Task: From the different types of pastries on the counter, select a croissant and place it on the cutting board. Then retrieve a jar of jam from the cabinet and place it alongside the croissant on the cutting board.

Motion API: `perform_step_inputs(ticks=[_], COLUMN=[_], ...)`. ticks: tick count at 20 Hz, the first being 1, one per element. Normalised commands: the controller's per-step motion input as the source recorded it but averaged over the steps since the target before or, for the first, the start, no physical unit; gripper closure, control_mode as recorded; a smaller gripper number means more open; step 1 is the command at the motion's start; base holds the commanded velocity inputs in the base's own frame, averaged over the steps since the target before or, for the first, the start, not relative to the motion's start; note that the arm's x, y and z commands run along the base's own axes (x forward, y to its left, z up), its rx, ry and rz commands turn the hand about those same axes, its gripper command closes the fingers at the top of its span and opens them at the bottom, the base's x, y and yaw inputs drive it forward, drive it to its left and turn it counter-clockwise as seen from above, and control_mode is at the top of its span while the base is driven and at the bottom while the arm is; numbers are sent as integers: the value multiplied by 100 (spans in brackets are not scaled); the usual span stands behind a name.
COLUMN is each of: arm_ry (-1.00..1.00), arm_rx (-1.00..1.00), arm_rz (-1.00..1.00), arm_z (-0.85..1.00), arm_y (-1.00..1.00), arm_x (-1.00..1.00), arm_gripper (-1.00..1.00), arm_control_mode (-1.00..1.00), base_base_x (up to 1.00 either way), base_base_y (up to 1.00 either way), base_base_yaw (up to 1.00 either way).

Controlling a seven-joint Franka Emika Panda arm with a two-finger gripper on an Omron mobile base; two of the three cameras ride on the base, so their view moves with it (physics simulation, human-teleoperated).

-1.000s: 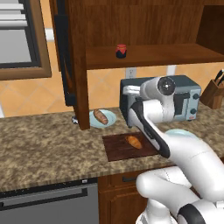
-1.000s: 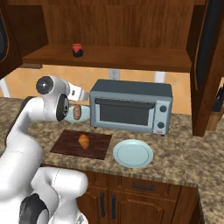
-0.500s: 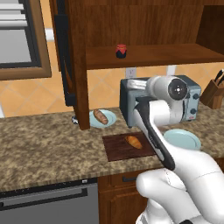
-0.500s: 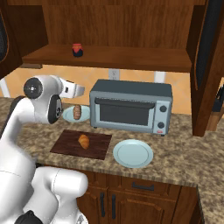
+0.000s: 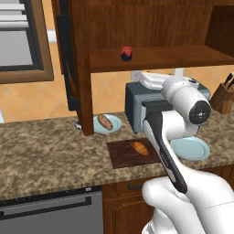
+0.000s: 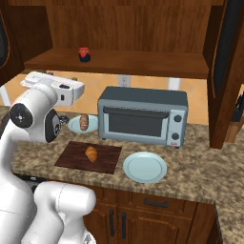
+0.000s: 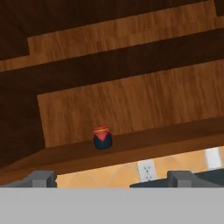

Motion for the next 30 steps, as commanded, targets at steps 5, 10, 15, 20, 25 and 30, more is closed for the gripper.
perform_step_inputs(ticks=[5,10,15,20,25,30], arm_ry=[-13,9,37,42,27,1], arm_rx=[-2,-11,-21,-21,-13,-2], arm_rz=[2,0,0,0,0,0], arm_z=[69,54,62,61,21,-12], arm_y=[11,24,17,9,1,0], arm_x=[-8,19,45,38,16,0], arm_gripper=[-100,-100,-100,-100,-100,-100], arm_control_mode=[-100,-100,-100,-100,-100,-100], base_base_x=[0,0,0,0,0,0], base_base_y=[0,0,0,0,0,0], base_base_yaw=[0,0,0,0,0,0])
